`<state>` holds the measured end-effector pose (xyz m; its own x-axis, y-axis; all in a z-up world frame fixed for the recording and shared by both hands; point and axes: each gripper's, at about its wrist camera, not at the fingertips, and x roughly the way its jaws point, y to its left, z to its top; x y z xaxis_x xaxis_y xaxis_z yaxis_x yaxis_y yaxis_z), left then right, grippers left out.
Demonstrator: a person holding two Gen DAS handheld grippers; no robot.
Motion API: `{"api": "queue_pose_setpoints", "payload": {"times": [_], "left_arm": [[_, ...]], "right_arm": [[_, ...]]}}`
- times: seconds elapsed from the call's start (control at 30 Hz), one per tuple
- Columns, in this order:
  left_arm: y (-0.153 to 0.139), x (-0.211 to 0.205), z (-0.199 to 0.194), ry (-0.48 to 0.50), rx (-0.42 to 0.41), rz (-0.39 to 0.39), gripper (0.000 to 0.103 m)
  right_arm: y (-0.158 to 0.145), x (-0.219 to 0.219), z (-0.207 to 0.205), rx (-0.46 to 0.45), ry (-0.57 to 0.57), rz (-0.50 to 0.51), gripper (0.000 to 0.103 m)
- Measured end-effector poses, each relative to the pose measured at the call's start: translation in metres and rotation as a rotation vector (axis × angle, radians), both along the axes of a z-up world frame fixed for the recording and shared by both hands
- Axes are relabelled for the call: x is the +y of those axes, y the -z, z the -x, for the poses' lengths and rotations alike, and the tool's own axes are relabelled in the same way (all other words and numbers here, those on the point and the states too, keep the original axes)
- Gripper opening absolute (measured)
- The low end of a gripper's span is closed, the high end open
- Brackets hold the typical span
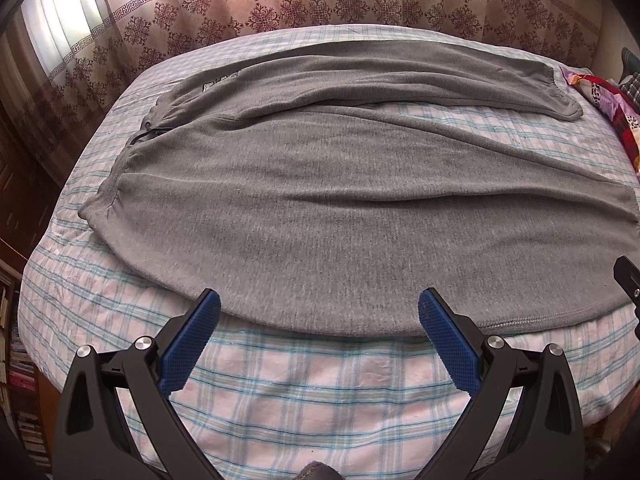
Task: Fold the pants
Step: 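Move both tools toward the grey sweatpants lying flat on the bed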
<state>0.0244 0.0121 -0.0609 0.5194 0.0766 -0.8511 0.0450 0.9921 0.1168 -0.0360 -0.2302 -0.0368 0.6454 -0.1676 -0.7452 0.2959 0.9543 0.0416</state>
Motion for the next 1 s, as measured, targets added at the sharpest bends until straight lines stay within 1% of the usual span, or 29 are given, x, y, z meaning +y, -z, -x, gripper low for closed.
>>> {"api": "queue_pose_setpoints", "payload": {"times": [0.1,0.13,0.23,0.27,0.33,0.47,0.53,0.63,0.77,0.83,0.9,1.0], "left_arm": [[0.007,-0.004,-0.004,0.015,0.020,-0.006,0.100],[0.009,-0.006,-0.006,0.023,0.030,-0.009,0.100],[0.017,-0.014,-0.013,0.052,0.056,-0.015,0.100],[0.019,-0.016,-0.016,0.060,0.062,-0.019,0.100],[0.024,-0.021,-0.022,0.076,0.078,-0.015,0.101],[0.037,-0.030,-0.031,0.093,0.118,-0.004,0.100],[0.044,-0.031,-0.034,0.094,0.146,0.004,0.100],[0.055,-0.029,-0.037,0.091,0.178,0.011,0.100],[0.061,-0.029,-0.039,0.095,0.192,0.019,0.101],[0.067,-0.028,-0.040,0.100,0.206,0.023,0.101],[0.072,-0.028,-0.040,0.119,0.200,0.023,0.101],[0.073,-0.025,-0.044,0.113,0.207,0.042,0.101]], "right_arm": [[0.005,-0.009,-0.003,0.004,0.023,-0.014,0.098],[0.007,-0.011,-0.005,-0.003,0.025,-0.022,0.098],[0.015,-0.015,-0.013,0.019,0.028,-0.016,0.098],[0.017,-0.018,-0.017,0.011,0.026,-0.031,0.098],[0.023,-0.021,-0.025,0.029,0.025,-0.013,0.098],[0.039,-0.025,-0.035,0.107,0.018,0.016,0.098],[0.047,-0.026,-0.039,0.132,0.010,0.013,0.098],[0.061,-0.025,-0.043,0.195,-0.003,0.002,0.098],[0.077,-0.027,-0.044,0.258,-0.016,-0.022,0.098],[0.079,-0.027,-0.042,0.272,-0.033,-0.018,0.098],[0.082,-0.026,-0.039,0.272,-0.063,-0.014,0.098],[0.082,-0.026,-0.027,0.225,-0.110,-0.002,0.098]]}}
